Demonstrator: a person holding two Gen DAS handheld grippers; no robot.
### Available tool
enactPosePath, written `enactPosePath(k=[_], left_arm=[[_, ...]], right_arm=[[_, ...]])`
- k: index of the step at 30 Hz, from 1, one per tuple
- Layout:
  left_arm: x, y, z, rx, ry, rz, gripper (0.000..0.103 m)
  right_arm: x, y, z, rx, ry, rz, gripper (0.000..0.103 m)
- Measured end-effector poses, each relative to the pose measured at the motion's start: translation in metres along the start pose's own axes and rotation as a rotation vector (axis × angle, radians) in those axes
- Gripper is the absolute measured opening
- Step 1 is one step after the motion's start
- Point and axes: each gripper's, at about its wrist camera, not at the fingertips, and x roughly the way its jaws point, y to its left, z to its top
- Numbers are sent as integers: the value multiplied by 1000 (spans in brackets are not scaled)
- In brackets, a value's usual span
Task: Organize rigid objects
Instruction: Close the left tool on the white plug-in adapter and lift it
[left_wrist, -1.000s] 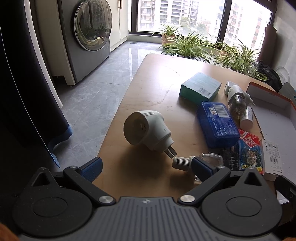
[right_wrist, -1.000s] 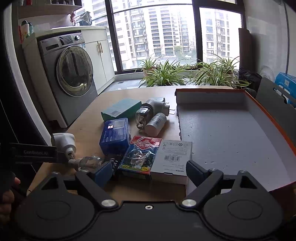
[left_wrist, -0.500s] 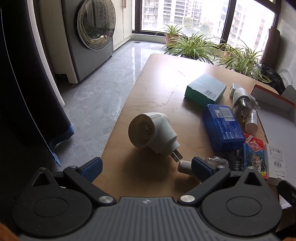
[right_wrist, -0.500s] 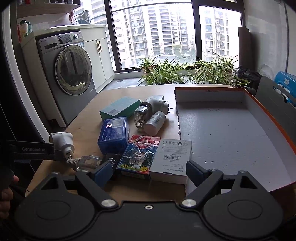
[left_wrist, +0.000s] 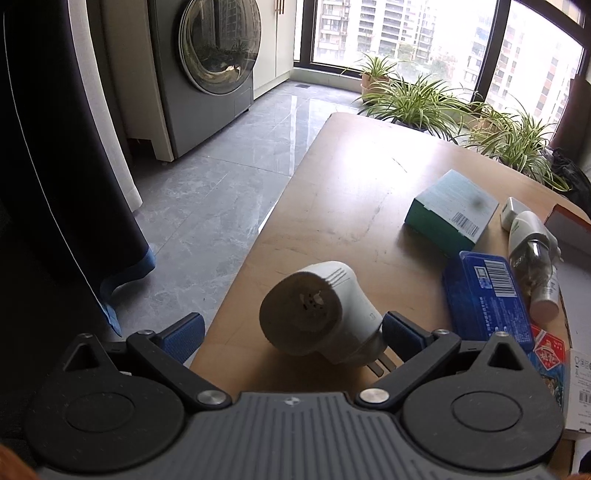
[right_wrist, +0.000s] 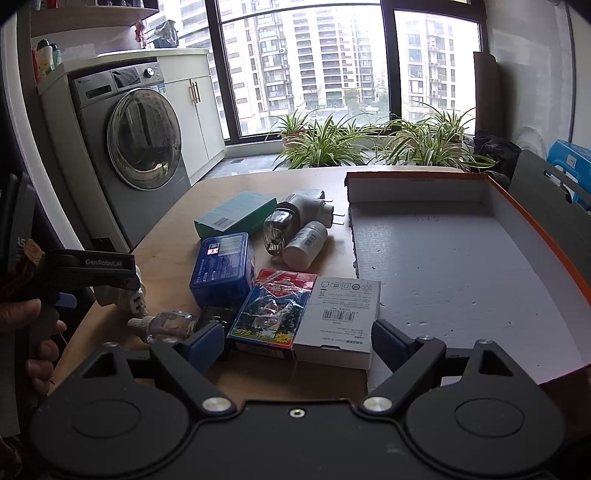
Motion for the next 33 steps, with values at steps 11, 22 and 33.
enactPosePath(k=[11,22,33], left_arm=[[13,1,-3,80,-32,-107,74],[-15,-1,-9,96,-103,-217,74],[-35,-4,-15,93,-134,-277,74]], right_arm=[[7,-4,-2,3,20,-19,102],[21,-6,3,-38,56,-44,102],[58,-31,22,76,171,-108,101]])
